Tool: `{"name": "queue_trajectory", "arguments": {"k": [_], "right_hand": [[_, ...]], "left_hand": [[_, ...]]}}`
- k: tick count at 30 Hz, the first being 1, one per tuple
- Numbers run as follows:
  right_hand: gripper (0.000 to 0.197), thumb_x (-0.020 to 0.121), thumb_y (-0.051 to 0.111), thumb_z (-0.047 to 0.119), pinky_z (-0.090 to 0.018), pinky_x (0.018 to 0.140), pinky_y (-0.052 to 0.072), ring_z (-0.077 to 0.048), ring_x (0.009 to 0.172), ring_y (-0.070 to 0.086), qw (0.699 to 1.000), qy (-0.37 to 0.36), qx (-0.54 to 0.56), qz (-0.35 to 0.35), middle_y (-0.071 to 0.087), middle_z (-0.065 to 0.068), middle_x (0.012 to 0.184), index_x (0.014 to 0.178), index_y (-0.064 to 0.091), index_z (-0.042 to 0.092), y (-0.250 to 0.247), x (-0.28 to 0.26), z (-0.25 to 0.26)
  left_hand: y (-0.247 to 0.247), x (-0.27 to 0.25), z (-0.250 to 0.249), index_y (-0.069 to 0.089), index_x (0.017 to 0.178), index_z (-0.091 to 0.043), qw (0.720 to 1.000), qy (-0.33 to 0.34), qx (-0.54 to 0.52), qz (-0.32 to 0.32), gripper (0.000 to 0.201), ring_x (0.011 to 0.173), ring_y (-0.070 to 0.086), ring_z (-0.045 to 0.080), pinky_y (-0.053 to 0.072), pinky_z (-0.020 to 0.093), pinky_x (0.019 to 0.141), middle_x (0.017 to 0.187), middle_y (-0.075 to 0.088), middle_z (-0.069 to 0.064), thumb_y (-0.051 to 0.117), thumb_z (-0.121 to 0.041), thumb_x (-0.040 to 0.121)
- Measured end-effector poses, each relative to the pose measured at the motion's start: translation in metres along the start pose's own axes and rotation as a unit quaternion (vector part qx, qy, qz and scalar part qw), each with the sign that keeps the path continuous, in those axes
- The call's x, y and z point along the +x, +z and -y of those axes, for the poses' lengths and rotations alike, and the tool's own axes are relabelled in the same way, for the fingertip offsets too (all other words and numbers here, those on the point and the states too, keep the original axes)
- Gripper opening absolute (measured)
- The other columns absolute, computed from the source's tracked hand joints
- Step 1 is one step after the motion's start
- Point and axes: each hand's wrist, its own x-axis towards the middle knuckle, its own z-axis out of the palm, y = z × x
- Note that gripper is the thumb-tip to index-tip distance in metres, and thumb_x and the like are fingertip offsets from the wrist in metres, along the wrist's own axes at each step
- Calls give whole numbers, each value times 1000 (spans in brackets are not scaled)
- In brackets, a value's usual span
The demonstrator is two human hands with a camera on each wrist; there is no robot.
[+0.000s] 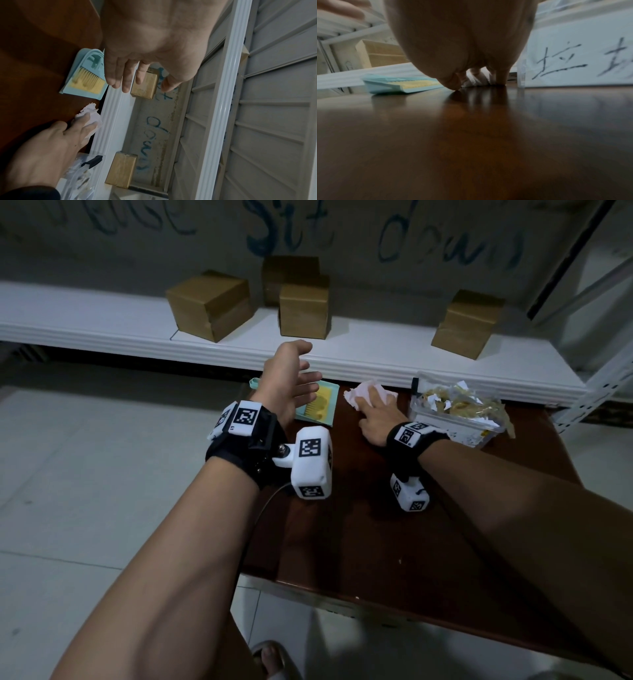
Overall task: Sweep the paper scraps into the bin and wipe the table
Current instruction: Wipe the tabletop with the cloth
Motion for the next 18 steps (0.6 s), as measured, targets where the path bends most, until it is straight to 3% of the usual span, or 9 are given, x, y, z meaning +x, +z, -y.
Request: {"name": "queue_trajectory", "arguments": {"k": [6,8,14,16,18], "right_hand": [[66,103,41,36,-53,124,21,-44,154,6,1000,-5,19,-21,-4,0,173,163,15,32,7,-27,2],[66,103,42,36,-52,123,23,-43,153,8,1000,-9,18,-18,-4,1,173,162,15,32,7,-38,7],[59,102,42,40,-49,113,37,-37,153,18,997,-72,-14,-39,3,1,174,159,29,35,10,-73,10],[61,100,38,47,-49,109,41,-37,151,26,996,-87,-23,-27,12,-2,173,159,31,33,16,-82,11],[80,86,24,64,-49,104,44,-39,144,40,997,-75,-14,-23,23,-4,170,160,28,34,20,-91,14]], "left_hand": [[-5,8,4,62,106,-10,1000,-12,3,-8,35,102,70,30,57,42,96,111,75,14,55,-43,94],[-11,11,6,63,103,-10,1000,-16,-1,-17,35,95,67,27,58,38,92,102,71,11,54,-43,94],[-26,18,17,60,103,-6,994,11,-41,-102,18,47,45,11,34,19,45,75,50,4,51,-19,94],[-30,20,22,54,97,-6,990,15,-61,-128,9,31,38,8,27,12,38,76,52,6,48,-11,93],[-32,21,27,54,103,-3,986,11,-80,-144,12,37,43,10,31,11,36,88,57,11,48,-8,94]]}}
